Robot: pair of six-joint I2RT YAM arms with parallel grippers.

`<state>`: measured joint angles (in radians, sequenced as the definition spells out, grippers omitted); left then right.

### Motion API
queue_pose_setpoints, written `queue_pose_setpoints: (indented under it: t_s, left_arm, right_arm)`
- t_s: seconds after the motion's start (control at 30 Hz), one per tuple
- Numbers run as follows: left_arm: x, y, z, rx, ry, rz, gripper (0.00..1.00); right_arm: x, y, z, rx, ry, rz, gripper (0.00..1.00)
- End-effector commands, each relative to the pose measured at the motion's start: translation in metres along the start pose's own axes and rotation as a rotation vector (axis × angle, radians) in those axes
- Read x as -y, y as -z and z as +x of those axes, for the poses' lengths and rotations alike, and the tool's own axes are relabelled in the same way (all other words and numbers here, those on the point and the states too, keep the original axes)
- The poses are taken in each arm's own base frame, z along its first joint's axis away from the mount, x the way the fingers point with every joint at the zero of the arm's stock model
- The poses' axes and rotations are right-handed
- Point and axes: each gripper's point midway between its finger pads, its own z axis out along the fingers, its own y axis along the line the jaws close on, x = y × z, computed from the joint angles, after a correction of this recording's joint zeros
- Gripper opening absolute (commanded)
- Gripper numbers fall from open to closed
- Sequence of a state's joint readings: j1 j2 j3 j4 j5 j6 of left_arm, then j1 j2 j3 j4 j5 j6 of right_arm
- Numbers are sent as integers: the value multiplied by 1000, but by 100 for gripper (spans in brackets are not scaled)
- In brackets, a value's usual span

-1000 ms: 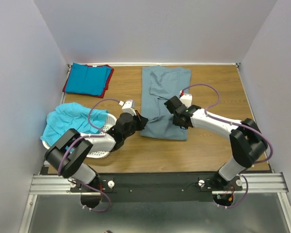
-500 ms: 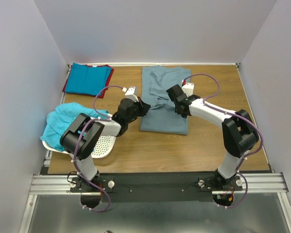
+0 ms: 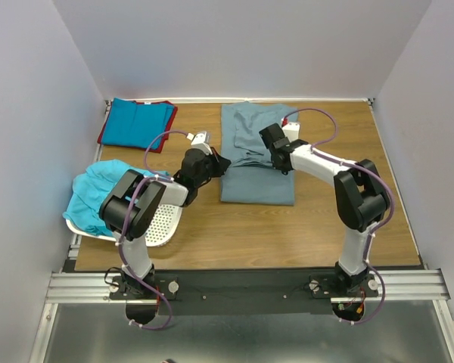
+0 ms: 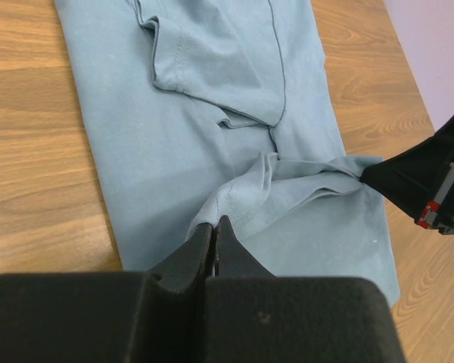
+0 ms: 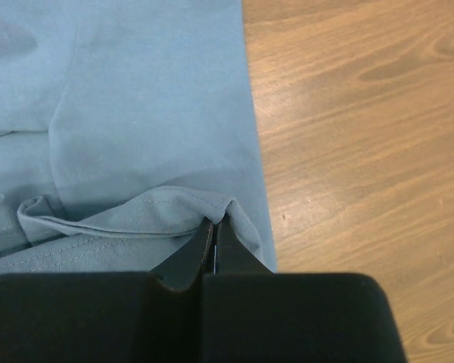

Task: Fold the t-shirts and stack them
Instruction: Fold the tshirt

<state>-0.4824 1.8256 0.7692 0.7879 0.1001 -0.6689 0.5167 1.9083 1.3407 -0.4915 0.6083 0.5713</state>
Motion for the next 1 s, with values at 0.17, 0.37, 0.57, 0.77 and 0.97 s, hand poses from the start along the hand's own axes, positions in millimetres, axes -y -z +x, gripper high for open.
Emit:
queue_pose_setpoints:
  t_s: [0.17, 0.37, 0.57, 0.77, 0.97]
  left_arm:
    - [-11, -17, -7, 7, 5, 24, 0]
    - [-24, -29, -13, 0, -2, 26, 0]
    - [-37, -31, -35, 24, -17, -13, 44]
    - [-27, -6, -53, 57, -80, -22, 59]
    - [-22, 15, -39, 20, -142, 13, 59]
  right_arm:
    - [-5, -16, -17, 29, 5, 25, 0]
    - [-8, -28, -23, 27, 7, 34, 0]
    - [-18, -25, -45, 46, -3, -18, 68]
    - [-10, 15, -73, 107, -49, -88, 88]
    - [-3, 36, -50, 58, -61, -175, 88]
